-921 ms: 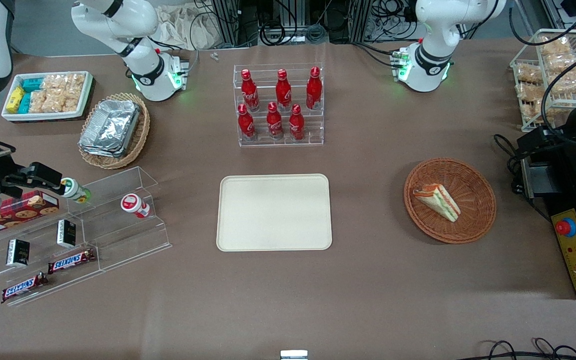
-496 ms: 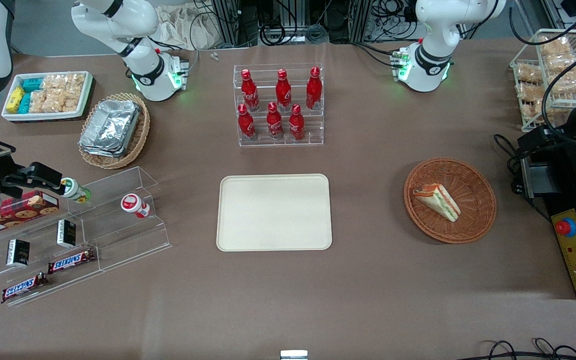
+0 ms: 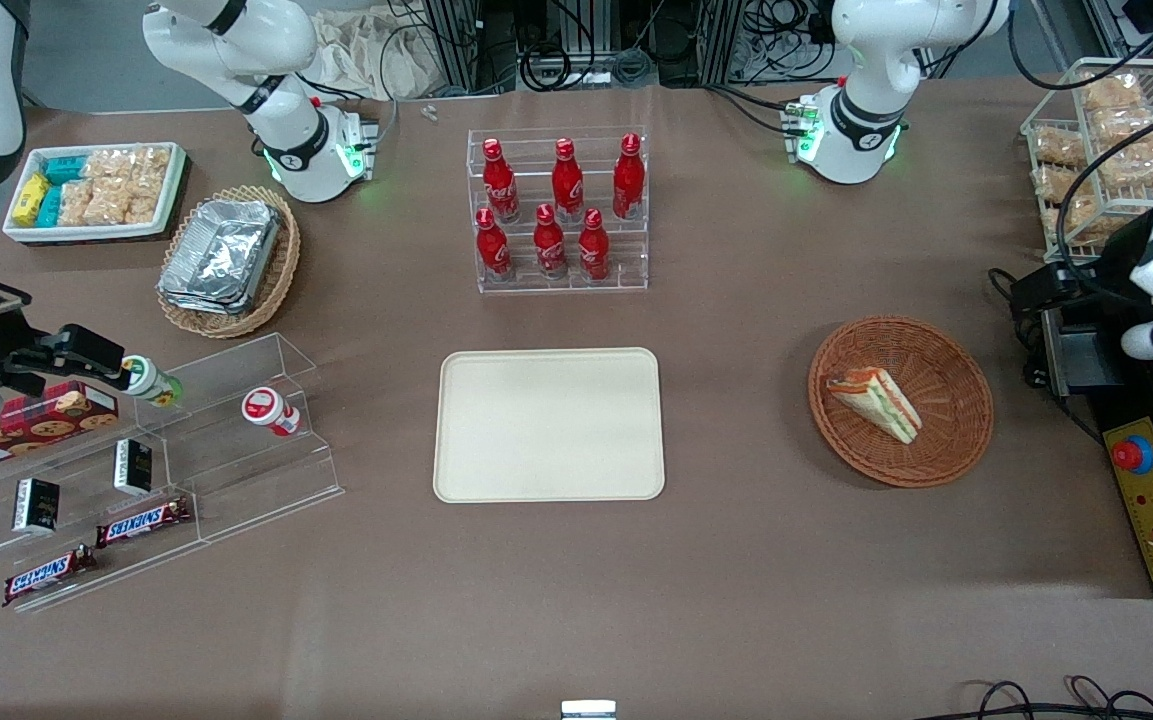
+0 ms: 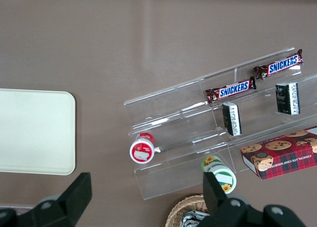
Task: Place sandwich from basket to tray
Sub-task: 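Lower the open left gripper onto the wrapped sandwich in the basket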
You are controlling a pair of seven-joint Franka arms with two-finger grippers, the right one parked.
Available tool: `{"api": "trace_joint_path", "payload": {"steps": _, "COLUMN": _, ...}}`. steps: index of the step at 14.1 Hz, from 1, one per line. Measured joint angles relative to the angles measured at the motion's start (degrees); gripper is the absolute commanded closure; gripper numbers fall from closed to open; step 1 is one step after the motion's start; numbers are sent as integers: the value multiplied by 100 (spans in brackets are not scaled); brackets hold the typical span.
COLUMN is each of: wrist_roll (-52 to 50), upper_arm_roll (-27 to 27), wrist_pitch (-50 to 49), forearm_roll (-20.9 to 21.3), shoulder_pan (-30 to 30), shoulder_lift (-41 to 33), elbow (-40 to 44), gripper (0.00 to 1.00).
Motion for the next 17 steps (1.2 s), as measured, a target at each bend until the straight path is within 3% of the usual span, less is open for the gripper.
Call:
{"api": "trace_joint_path", "payload": {"steps": 4, "wrist_roll": -1112, "upper_arm_roll": -110, "wrist_pitch": 649, "forearm_roll": -5, "shoulder_pan": -46, "shoulder_lift": -476, "elbow": -1262, "gripper": 0}}
{"api": "trace_joint_path", "payload": {"steps": 12, "wrist_roll": -2551, "upper_arm_roll": -251, "wrist_pitch": 2834, "forearm_roll": -286, "shoulder_pan": -48, "shoulder_lift": -452, "elbow": -3151, "gripper": 0}}
{"api": "trace_joint_path", "payload": {"steps": 17, "wrist_roll": -3458, "upper_arm_roll": -418, "wrist_pitch": 3709, "forearm_roll": -290, "shoulder_pan": -52, "shoulder_lift": 41, "elbow": -3547, "gripper": 0}}
